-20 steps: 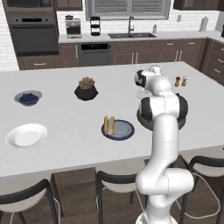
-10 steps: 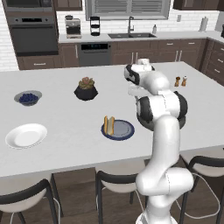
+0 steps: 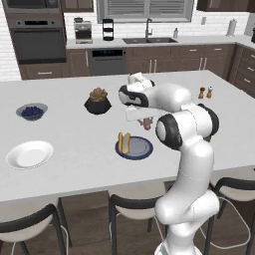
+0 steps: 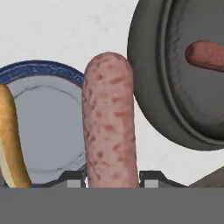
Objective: Place one bun and one sausage from the bowl on each plate.
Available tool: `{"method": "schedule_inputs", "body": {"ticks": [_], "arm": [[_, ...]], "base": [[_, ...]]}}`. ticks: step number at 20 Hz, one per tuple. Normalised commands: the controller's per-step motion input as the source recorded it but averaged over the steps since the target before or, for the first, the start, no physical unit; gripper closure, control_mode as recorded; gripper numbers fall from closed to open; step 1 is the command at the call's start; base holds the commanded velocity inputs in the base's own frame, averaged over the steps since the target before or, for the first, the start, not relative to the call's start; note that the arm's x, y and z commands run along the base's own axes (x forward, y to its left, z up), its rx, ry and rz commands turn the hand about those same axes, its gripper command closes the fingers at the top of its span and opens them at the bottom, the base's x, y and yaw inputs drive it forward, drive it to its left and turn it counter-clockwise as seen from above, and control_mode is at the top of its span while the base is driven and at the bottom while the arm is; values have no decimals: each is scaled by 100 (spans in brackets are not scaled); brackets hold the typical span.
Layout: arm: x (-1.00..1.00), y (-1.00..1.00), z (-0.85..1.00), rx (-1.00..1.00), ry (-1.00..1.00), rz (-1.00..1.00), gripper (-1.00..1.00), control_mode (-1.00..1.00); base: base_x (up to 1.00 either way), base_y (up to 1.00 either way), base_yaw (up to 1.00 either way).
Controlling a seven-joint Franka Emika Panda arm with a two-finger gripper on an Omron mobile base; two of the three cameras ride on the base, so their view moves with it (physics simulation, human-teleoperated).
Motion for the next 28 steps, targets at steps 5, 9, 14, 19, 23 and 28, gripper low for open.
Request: {"method": "schedule_inputs", "body": {"ticks": [5, 9, 14, 19, 23, 28], "arm": [[-49, -1, -15, 24, 0, 22, 100, -100], [3, 0, -27, 14, 0, 18, 100, -100], [44, 6, -40, 8, 0, 13, 100, -100], [39, 2, -35, 6, 0, -1, 100, -100], [26, 8, -22, 4, 4, -14, 100, -100], [0, 21, -6, 5, 0, -17, 100, -100]], "base": [[0, 0, 0], [0, 0, 0], [0, 0, 0], [0, 0, 0], [0, 0, 0], [0, 0, 0]]}}
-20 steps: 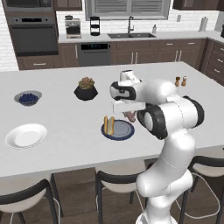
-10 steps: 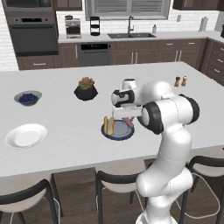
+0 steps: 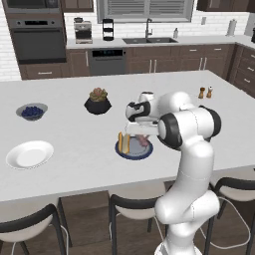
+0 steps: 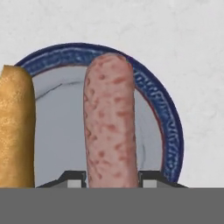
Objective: Place one bun and one sausage from the bowl on each plate.
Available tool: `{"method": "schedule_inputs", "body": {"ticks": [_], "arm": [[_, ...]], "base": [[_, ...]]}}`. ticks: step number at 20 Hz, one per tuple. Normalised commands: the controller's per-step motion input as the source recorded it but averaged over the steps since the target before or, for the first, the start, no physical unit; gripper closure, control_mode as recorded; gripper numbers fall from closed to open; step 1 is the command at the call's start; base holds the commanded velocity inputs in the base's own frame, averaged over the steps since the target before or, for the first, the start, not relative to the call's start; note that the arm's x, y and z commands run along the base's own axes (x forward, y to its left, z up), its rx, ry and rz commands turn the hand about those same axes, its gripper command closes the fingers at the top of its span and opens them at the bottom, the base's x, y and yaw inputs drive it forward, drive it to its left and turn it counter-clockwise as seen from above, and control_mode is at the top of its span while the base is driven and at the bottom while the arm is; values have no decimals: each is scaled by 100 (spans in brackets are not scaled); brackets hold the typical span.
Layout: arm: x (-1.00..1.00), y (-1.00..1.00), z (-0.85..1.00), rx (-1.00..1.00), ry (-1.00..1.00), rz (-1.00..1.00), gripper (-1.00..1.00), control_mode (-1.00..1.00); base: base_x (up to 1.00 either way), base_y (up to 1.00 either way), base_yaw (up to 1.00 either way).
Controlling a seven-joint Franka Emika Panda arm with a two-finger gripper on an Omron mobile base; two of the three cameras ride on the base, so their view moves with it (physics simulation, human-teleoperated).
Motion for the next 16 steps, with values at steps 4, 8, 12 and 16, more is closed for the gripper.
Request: {"method": "schedule_inputs", "body": {"ticks": [4, 8, 12, 16], "arm": [[0, 32, -17, 1, -2, -12, 100, -100], [-2, 1, -30, 0, -11, -8, 100, -100], [0, -1, -14, 0, -10, -3, 100, -100], [0, 0, -9, 0, -7, 0, -100, -100]], "base": [[0, 0, 0], [0, 0, 0], [0, 0, 0], [0, 0, 0]]}}
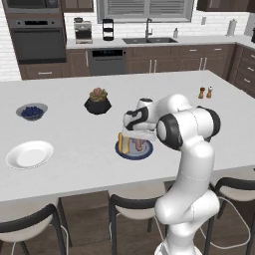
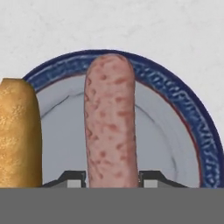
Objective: Place one bun and one sausage from the bowl on each plate.
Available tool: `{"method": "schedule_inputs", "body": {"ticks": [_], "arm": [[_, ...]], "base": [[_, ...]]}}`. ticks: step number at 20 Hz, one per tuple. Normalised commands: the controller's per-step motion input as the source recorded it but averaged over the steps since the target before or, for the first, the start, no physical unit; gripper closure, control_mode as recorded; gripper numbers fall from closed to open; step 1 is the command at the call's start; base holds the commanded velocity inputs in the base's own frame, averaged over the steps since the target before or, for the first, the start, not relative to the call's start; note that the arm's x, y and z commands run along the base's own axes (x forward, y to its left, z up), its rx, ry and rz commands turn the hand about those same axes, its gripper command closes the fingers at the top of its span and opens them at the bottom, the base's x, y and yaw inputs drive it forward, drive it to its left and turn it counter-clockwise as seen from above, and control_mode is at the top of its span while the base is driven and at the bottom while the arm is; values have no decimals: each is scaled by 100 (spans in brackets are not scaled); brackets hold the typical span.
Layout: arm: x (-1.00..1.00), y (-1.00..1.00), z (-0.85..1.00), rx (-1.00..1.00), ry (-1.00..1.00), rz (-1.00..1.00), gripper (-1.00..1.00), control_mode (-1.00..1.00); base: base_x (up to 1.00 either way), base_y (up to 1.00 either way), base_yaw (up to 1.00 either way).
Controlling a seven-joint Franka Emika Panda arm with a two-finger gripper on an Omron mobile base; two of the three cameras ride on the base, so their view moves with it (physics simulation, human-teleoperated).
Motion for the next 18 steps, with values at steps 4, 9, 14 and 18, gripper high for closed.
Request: {"method": "schedule_inputs", "body": {"ticks": [4, 9, 14, 18], "arm": [[0, 0, -1, 0, -9, 0, -100, -100], [0, 0, 0, 0, -6, 0, -100, -100], [-8, 0, 36, -4, 0, -4, -100, -100], [-16, -1, 87, -5, 0, -5, -100, -100]], "base": [[0, 0, 0], [0, 0, 0], [0, 0, 0], [0, 0, 0]]}}
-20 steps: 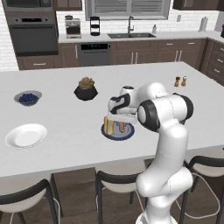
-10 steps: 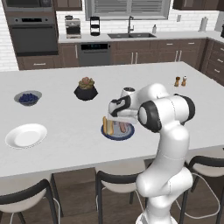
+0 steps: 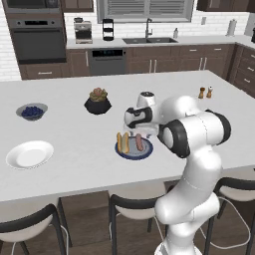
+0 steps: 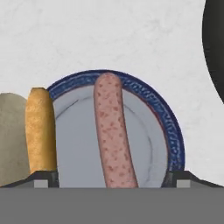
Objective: Place one bun and one sausage from the bowl on each plate.
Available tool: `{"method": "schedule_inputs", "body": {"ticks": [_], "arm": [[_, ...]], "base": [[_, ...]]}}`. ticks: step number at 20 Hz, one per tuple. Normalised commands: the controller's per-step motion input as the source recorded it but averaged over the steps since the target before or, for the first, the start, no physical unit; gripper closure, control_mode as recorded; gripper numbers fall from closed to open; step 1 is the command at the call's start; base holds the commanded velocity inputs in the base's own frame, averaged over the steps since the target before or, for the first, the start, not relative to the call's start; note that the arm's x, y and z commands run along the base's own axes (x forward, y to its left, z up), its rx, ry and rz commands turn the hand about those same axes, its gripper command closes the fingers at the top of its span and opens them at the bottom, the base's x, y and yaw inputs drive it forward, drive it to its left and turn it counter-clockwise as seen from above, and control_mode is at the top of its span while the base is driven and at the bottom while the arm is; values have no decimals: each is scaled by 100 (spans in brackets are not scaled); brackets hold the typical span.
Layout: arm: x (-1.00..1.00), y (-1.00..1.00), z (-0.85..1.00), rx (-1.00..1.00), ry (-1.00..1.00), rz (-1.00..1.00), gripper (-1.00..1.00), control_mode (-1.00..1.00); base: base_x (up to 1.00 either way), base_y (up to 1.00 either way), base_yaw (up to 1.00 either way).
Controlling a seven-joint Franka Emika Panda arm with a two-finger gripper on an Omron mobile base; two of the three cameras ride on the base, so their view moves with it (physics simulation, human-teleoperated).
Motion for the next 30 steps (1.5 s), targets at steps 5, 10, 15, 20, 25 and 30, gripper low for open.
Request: {"method": "schedule_inputs", "body": {"ticks": [5, 10, 15, 20, 25, 30], "arm": [[-6, -27, 87, -10, 0, -1, -100, -100], [-6, -90, 47, -5, -5, -5, -100, -100], [-32, -95, 40, 0, -27, -9, -100, -100], [-25, -83, 11, -2, -27, -4, -100, -100], [-6, -87, 1, -1, -19, -12, -100, -100], [4, -57, 10, 10, -1, -12, -100, -100]], "base": [[0, 0, 0], [0, 0, 0], [0, 0, 0], [0, 0, 0], [0, 0, 0], [0, 0, 0]]}}
